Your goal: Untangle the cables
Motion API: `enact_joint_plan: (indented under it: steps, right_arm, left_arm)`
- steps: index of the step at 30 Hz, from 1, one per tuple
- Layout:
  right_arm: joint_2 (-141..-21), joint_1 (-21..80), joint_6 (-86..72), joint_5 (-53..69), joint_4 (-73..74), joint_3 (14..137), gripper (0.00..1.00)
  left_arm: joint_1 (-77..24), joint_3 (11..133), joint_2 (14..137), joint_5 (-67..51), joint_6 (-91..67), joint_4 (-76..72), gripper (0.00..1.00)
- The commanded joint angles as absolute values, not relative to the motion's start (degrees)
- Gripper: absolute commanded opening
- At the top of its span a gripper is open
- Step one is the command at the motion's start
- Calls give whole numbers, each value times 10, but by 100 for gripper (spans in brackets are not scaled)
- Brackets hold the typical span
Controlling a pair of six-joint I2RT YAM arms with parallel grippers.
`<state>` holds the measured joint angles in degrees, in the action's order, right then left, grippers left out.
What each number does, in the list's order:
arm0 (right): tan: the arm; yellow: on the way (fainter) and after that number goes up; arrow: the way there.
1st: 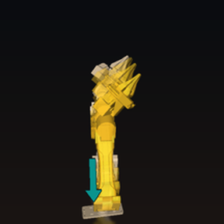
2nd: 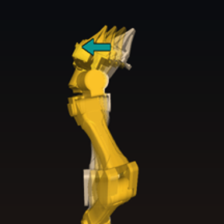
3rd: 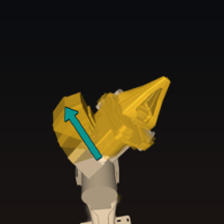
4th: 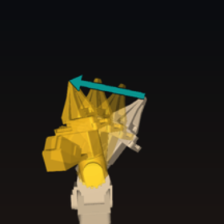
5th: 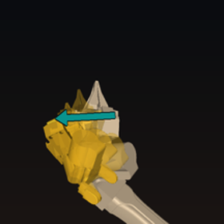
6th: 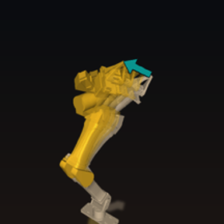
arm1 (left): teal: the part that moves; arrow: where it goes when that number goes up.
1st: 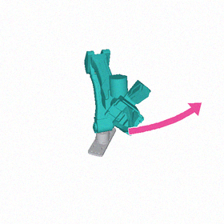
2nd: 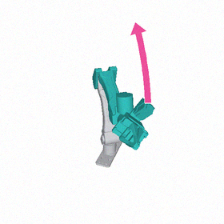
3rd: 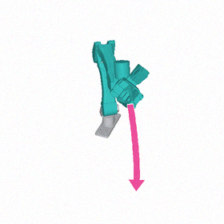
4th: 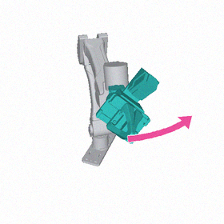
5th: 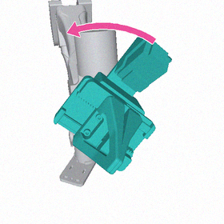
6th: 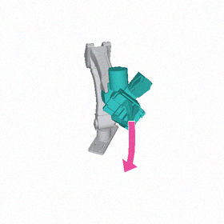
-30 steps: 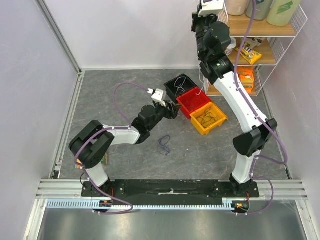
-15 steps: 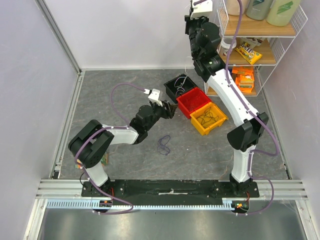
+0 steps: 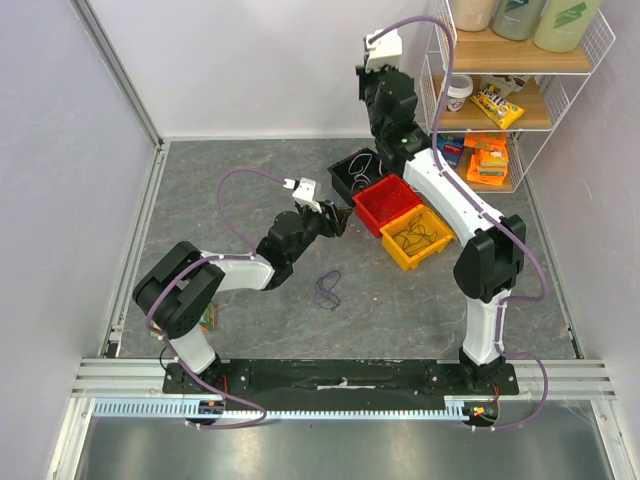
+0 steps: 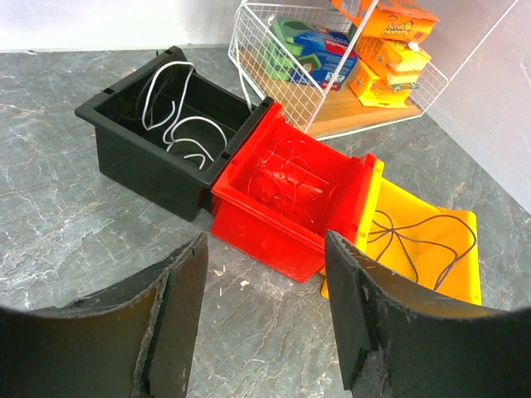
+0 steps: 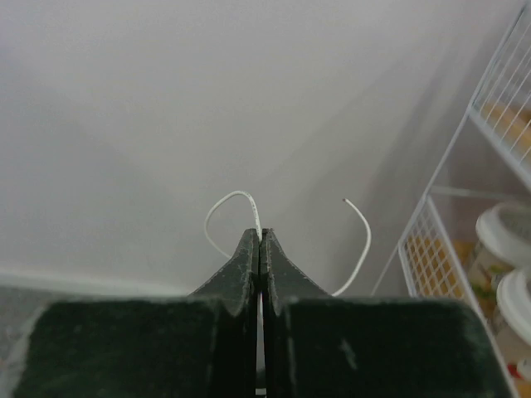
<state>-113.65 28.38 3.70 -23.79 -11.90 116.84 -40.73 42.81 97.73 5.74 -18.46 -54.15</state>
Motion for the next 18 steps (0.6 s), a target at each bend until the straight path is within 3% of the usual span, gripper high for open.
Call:
enact_joint_plan:
  steps: [1,13,18]
  right_arm:
    - [-1081,285,-20,-242,-165,1058,0]
    - [-1045,271,-212,-217,-99,904,0]
    - [-1052,241,-351,-54,-99,881,0]
  left_arm:
    - [-400,420,950,78,-193,-578,64]
    - [-388,401,944,95,-203,-587,65]
    - [-383,403,950,99,-207,-588,65]
